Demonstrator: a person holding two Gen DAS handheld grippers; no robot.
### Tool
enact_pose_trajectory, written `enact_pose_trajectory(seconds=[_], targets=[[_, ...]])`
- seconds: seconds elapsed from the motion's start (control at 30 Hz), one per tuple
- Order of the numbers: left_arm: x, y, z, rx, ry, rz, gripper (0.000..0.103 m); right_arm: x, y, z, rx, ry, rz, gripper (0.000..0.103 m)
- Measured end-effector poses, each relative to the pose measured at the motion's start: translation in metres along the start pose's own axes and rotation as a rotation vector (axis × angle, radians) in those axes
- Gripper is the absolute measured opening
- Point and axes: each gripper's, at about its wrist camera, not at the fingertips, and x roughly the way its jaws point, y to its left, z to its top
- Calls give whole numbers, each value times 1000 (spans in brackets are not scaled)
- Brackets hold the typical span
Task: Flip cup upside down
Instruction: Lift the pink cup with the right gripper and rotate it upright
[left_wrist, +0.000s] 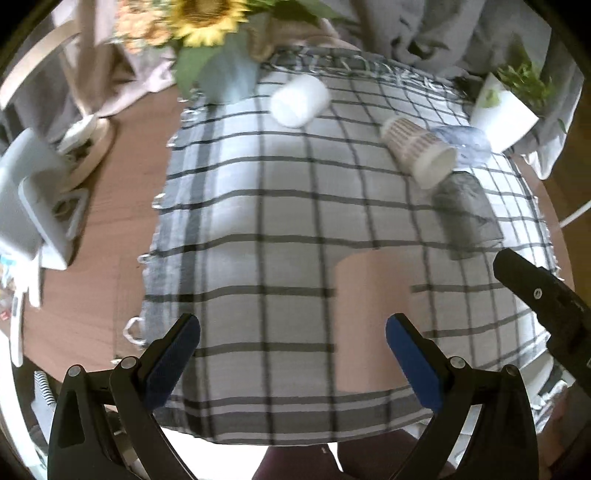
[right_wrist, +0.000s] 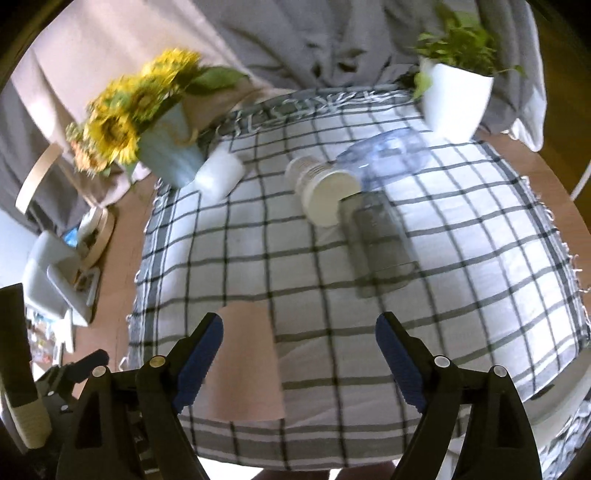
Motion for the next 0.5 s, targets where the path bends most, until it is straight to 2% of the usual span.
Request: enact_pose_trajectory(seconds=[0.3, 0.5], targets=[[36, -41, 27, 80, 117, -36, 103, 11, -48, 11, 116, 72, -30, 85], [59, -51, 38, 83, 178, -23, 102, 31, -69, 9, 173, 134, -28, 85]])
